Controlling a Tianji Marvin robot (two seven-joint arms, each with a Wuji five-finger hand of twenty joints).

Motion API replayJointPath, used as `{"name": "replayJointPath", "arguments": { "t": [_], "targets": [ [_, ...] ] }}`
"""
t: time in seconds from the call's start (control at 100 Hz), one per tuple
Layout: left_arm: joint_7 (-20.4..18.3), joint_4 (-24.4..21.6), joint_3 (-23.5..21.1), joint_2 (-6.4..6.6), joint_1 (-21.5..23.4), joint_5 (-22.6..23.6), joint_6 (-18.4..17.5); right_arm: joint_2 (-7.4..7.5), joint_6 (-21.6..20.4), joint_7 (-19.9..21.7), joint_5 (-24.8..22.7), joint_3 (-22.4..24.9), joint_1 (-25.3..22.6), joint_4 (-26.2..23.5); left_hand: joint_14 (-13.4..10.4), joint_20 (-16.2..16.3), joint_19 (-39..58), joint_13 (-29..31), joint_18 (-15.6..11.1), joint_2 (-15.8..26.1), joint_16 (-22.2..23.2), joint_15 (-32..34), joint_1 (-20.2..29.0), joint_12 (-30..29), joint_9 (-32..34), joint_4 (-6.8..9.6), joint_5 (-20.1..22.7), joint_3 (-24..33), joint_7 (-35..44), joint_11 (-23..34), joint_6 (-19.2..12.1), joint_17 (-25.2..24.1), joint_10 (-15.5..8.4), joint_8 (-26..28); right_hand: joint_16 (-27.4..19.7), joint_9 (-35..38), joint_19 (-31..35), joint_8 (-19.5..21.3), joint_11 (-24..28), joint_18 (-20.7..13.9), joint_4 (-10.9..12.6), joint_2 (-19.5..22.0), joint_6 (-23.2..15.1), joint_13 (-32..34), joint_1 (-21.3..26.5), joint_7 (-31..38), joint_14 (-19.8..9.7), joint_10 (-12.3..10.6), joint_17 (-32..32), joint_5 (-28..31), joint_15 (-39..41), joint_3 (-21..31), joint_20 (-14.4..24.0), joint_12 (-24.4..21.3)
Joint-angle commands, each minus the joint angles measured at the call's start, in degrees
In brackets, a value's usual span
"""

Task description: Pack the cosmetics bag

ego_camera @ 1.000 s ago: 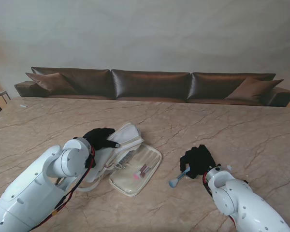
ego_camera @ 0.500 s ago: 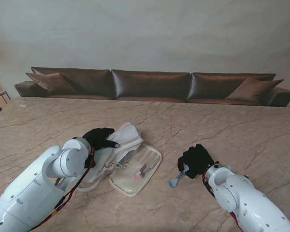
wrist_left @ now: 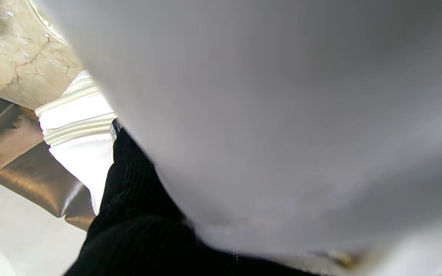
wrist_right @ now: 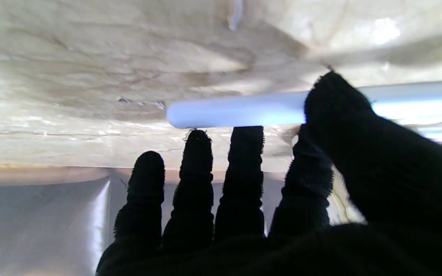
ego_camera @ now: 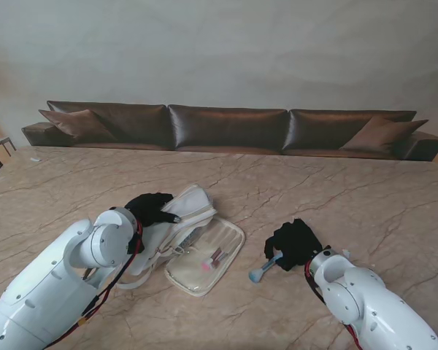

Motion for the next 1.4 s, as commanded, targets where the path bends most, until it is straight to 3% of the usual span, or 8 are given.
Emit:
{"name": "replayJointPath", "arguments": {
  "t": [0.0, 0.26, 0.48, 0.74, 1.06, 1.24, 1.39],
  "targets": [
    [-0.5, 0.2, 0.2, -0.11, 0.5, -0.2, -0.2, -0.64, -0.2, -0.5, 0.8, 0.0, -0.4, -1.5, -1.0, 0.3, 0.1, -1.0, -0.6, 4.3, 0.5, -0.1, 6.9, 0.9, -0.4, 1.92, 1.5, 3.1, 4.9, 1.7, -8.8, -0.5, -2.5, 0.9, 0.2, 0.3, 0.0, 4.9, 0.3, -0.4, 3.0, 7.4, -2.7, -0.6, -0.2, 6.1, -1.7, -1.0, -0.7, 3.3, 0.4, 2.2, 0.8, 0.7],
    [-0.8, 0.0, 0.4, -0.08, 0.3, -0.3, -0.9, -1.85, -1.3, -1.8, 6.9, -1.9, 1.9, -2.3, -0.7, 0.3, 0.0, -1.0, -0.4, 4.1, 0.4, -0.2, 6.9, 0.8, -0.2, 1.94, 1.7, 3.2, 5.0, 1.6, -8.7, -0.6, -2.7, 0.9, 0.0, 0.9, -0.5, 4.2, -0.1, -0.2, 2.9, 7.4, -2.0, -0.6, 0.1, 5.6, -1.4, -0.8, -1.1, 3.9, 0.0, 1.9, 0.6, 0.8],
    [-1.1, -0.9, 0.2, -0.05, 0.6, -0.9, -1.2, -3.23, -3.2, -3.1, 13.9, -6.8, 7.2, 1.2, -0.4, 0.3, 0.0, -0.6, -0.3, 4.0, -1.7, -3.2, 6.9, -3.6, 2.4, 1.81, 2.1, 3.3, 5.0, -2.9, -8.4, -0.6, -3.2, 0.7, -0.1, 0.9, -1.5, 3.1, -0.8, -0.4, 2.6, 7.3, -1.2, -1.5, 0.3, 5.6, -1.4, -0.4, -2.2, 4.3, -0.5, 1.6, 0.4, 0.7],
    [-1.6, -1.9, -0.7, -0.05, 1.0, -2.3, -1.0, -5.70, -6.6, -6.1, 22.6, -14.7, 14.9, 9.6, -0.2, 0.0, -0.3, 0.9, -0.1, 3.7, -5.1, -6.3, 6.9, -15.0, 4.9, 1.77, 2.7, 3.3, 4.9, -9.0, -8.1, 0.1, -2.0, 0.5, 0.3, 2.0, -1.9, 2.5, -0.4, -0.4, 2.5, 7.2, -0.9, -1.4, 0.5, 6.0, -1.3, -0.4, -2.9, 4.3, 0.1, 1.7, 0.4, 1.5],
    [-2.3, -1.3, -1.0, -0.07, 0.5, -4.4, -1.0, -10.31, -14.4, -10.0, 32.3, -24.8, 23.6, 22.9, -1.0, -1.7, -0.2, 5.5, -0.5, 3.8, -9.8, -8.6, 6.9, -31.2, 6.0, 1.89, 2.7, 3.3, 5.3, -10.8, -7.7, 2.8, 1.6, 0.0, 1.2, 2.6, -2.2, 1.9, -0.3, -0.8, 2.0, 7.2, -0.6, -1.8, 0.8, 6.4, -1.4, -0.5, -4.4, 4.1, 1.2, 1.7, 0.6, 2.4],
    [-2.9, -0.5, -1.0, -0.14, -0.2, -6.4, -0.5, -12.35, -19.0, -10.5, 35.5, -28.2, 26.3, 28.0, -1.1, -2.0, 0.4, 6.7, -0.6, 4.0, -10.6, -8.5, 6.9, -34.6, 6.3, 1.89, 2.6, 3.3, 5.3, -10.5, -7.5, 3.5, 2.9, -0.2, 1.6, 2.6, -2.7, 1.4, -0.5, -1.4, 1.7, 7.3, -0.6, -2.9, 0.8, 6.5, -1.7, -0.6, -6.0, 4.2, 1.6, 1.7, 0.6, 2.7],
    [-3.0, -0.1, -1.0, -0.28, -0.4, -8.1, 0.0, -14.41, -23.3, -11.3, 37.9, -30.6, 28.4, 32.7, -1.0, -2.0, 0.7, 6.8, -0.5, 4.0, -10.8, -8.1, 6.9, -35.3, 6.5, 1.89, 2.6, 3.2, 5.4, -9.7, -7.3, 3.3, 2.4, -0.2, 2.0, 2.8, -3.0, 1.1, -0.3, -1.7, 1.4, 7.2, -0.5, -3.7, 1.0, 6.7, -1.9, -0.7, -7.6, 4.3, 2.3, 1.8, 0.4, 3.1]
  ]
}}
